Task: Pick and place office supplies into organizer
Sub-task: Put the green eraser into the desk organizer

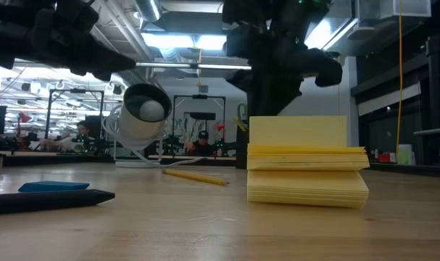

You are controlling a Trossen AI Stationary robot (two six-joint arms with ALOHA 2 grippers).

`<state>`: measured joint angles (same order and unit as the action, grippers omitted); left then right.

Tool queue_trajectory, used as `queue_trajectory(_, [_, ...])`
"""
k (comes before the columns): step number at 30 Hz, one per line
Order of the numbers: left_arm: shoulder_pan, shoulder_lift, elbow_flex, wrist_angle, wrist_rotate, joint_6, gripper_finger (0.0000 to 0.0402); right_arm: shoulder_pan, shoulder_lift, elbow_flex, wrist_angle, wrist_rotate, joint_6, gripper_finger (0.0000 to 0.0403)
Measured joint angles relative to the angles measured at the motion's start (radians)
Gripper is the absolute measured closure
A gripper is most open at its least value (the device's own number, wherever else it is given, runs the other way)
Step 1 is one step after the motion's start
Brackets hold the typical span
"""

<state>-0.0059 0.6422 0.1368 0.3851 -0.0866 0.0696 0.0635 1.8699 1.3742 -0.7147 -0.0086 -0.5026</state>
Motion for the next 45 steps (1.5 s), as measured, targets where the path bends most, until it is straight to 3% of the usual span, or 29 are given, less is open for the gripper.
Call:
queue_trajectory(7, [0.0, -0.074, 0.0, -0.039, 0.0, 0.033, 0.04, 0.0, 0.034, -0.005, 0.015, 0.0, 0.013, 0.0259])
queue_trajectory(13, [0.0, -0.14, 0.0, -0.106, -0.001, 0.033, 0.04, 0.0, 0.076, -0.005, 0.014, -0.002, 0.043, 0.0234])
queue_trajectory(40, [0.0, -0.158, 0.0, -0.126, 0.032, -0.008, 0.04, 0.001, 0.172, -0.004, 0.005, 0.023, -0.085, 0.0233])
queue_trajectory(45, [0.0, -0.158, 0.0, -0.127, 0.032, -0.008, 0.04, 0.002, 0.174, -0.003, -0.019, 0.017, -0.077, 0.0256])
